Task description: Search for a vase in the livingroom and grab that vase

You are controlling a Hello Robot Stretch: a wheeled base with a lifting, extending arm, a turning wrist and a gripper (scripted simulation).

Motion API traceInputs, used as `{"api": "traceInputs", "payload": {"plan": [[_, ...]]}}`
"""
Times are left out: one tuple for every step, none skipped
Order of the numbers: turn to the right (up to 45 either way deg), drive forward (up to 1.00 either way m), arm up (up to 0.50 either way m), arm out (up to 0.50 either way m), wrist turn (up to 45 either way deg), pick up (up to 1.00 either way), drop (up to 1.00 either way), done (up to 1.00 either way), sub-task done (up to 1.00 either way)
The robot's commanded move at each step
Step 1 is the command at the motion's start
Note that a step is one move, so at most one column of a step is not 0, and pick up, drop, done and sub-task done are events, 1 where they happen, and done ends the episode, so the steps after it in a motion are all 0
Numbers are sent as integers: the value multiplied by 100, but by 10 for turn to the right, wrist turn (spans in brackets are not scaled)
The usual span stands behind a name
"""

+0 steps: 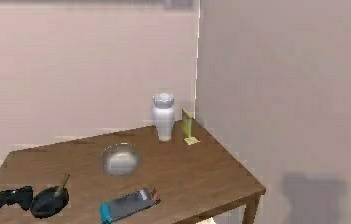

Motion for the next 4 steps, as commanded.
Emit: {"api": "traceInputs", "payload": {"plan": [[330,0,0,0,0,0,0,0,0],[0,40,0,0,0,0,0,0,0],[-450,0,0,0,0,0,0,0,0],[-450,0,0,0,0,0,0,0,0]]}}
